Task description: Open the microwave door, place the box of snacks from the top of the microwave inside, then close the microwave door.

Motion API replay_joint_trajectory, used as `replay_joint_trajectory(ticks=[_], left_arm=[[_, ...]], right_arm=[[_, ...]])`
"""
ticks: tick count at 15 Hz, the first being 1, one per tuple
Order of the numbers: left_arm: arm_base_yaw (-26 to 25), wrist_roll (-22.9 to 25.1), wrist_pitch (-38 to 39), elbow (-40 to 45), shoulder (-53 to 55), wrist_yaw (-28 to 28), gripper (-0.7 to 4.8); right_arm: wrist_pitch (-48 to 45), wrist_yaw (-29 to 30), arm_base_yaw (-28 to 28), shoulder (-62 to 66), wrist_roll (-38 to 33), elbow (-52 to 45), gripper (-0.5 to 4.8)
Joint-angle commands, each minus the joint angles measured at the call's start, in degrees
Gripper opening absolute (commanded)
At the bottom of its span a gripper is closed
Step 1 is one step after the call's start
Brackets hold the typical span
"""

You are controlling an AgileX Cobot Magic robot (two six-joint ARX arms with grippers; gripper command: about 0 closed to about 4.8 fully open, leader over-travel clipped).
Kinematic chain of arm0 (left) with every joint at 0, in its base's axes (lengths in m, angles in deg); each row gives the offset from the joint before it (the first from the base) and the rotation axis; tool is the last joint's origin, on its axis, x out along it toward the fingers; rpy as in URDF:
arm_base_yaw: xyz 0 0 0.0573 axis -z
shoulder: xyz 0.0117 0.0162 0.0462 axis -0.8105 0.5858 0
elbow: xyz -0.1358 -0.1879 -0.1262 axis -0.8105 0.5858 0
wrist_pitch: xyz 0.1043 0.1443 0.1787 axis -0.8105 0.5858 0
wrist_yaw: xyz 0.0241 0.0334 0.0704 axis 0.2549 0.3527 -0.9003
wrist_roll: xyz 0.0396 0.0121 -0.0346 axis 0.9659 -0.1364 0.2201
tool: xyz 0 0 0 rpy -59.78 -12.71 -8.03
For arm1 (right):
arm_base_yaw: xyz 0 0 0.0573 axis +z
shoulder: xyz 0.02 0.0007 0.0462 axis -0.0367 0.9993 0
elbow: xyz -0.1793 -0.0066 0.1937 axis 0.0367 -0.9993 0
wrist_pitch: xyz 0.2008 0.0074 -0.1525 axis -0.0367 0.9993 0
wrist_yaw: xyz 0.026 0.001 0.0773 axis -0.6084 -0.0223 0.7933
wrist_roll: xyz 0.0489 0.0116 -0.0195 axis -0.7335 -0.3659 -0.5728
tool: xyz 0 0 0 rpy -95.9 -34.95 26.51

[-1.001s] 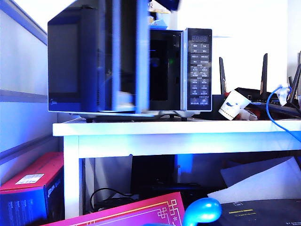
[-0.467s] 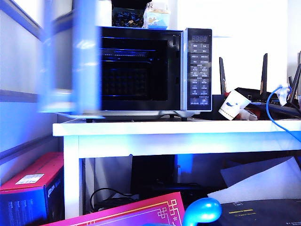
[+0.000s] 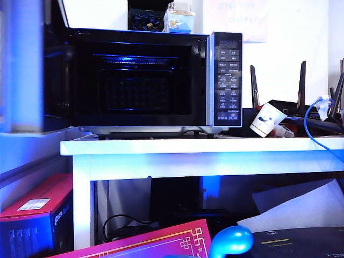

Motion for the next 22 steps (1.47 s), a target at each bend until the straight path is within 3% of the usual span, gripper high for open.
replay_joint_trajectory(ticks=[1,6,9,11,14,15,16,17,18,19,21,22], left_arm=[[0.0,0.2,0.5,-0.3,-0.2,0.3,-0.05],[0.1,1.7,1.4,-0.1,2.1,6.4,-0.05],[0.1,1.9,2.4,-0.1,5.1,8.2,-0.05],[0.1,6.2,2.4,-0.1,7.7,8.3,-0.05],[0.4,7.7,2.5,-0.1,10.2,8.4,-0.05],[0.5,7.8,2.5,-0.1,11.9,9.0,-0.05],[0.5,8.0,2.5,-0.1,12.9,10.4,-0.05],[0.5,8.0,2.5,-0.1,13.7,10.7,-0.05],[0.5,9.1,2.5,0.0,14.1,10.7,-0.05],[0.5,9.4,1.9,0.0,14.3,10.7,-0.05],[0.5,9.4,0.1,-0.1,14.3,10.7,-0.05],[0.5,9.2,-0.4,-0.1,14.3,10.8,-0.05]], right_arm=[[-1.2,-1.7,2.6,-0.2,-0.2,0.2,4.27],[-3.2,-1.4,0.2,-0.6,-0.7,0.6,4.27],[-8.5,-1.4,-3.8,-1.0,-8.1,0.6,4.31],[-17.1,-6.8,-8.8,-1.1,-12.0,0.6,4.31],[-25.6,-21.0,-12.1,-1.3,-11.7,0.6,4.17],[-26.8,-32.2,-12.9,-1.3,-6.1,0.6,4.04],[-26.6,-38.5,-12.9,-1.3,-2.0,0.6,3.5],[-26.3,-47.6,-12.9,-1.3,4.9,0.6,3.28],[-26.1,-52.9,-12.9,-1.3,12.4,0.6,3.28],[-23.8,-58.7,-12.9,-1.3,17.2,0.9,3.45],[-18.5,-67.8,-12.9,-0.5,25.0,2.9,4.79],[-18.4,-70.6,-12.9,0.4,26.7,4.4,4.79]])
